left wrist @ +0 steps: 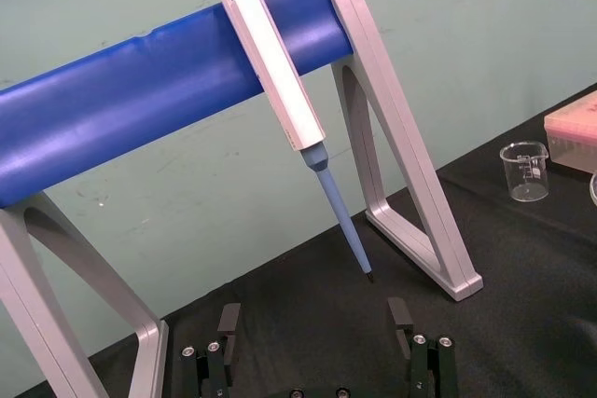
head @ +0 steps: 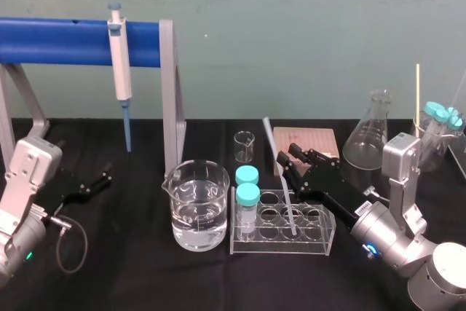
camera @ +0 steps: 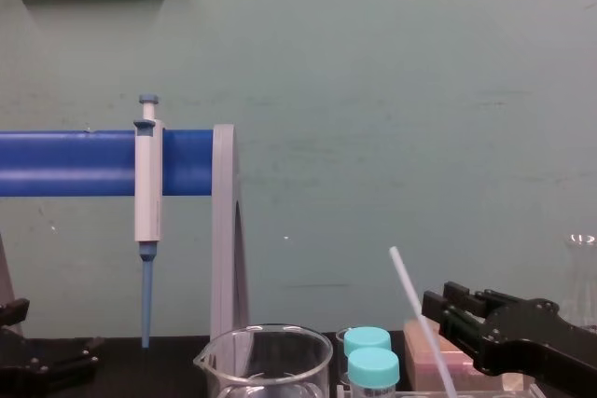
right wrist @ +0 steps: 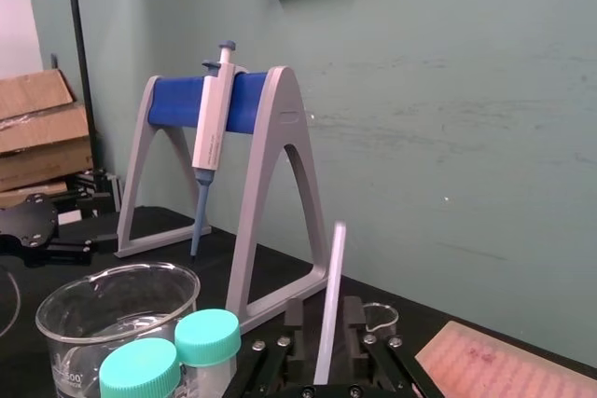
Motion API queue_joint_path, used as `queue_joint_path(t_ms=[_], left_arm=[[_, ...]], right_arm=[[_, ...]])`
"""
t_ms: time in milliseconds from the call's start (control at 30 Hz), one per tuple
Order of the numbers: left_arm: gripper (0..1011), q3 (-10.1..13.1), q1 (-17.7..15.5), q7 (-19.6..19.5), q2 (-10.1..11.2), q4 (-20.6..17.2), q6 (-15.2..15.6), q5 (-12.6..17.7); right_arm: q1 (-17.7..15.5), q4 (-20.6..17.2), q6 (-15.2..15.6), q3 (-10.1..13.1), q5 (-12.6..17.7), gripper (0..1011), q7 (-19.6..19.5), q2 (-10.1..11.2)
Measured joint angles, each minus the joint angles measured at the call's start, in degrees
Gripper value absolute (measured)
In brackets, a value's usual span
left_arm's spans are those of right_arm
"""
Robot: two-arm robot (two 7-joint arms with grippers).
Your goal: Pick up the stirring rod with one hand, then place it down.
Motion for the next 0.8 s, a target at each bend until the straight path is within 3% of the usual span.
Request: queue_joint_path(t_ms=[333,400,800], left_arm=[[1000,0.0,0.0,0.0,0.0,0.0,0.0,0.0],[1000,0.0,0.0,0.0,0.0,0.0,0.0,0.0],[1000,0.0,0.0,0.0,0.0,0.0,0.0,0.0]], right_arm=[[0.0,0.0,0.0,0.0,0.2,569,0.1,0.0],[0.0,0.0,0.0,0.0,0.2,674,0.1,0.0],[0.0,-0.1,0.2,0.0,0.3,985,0.2,0.0]])
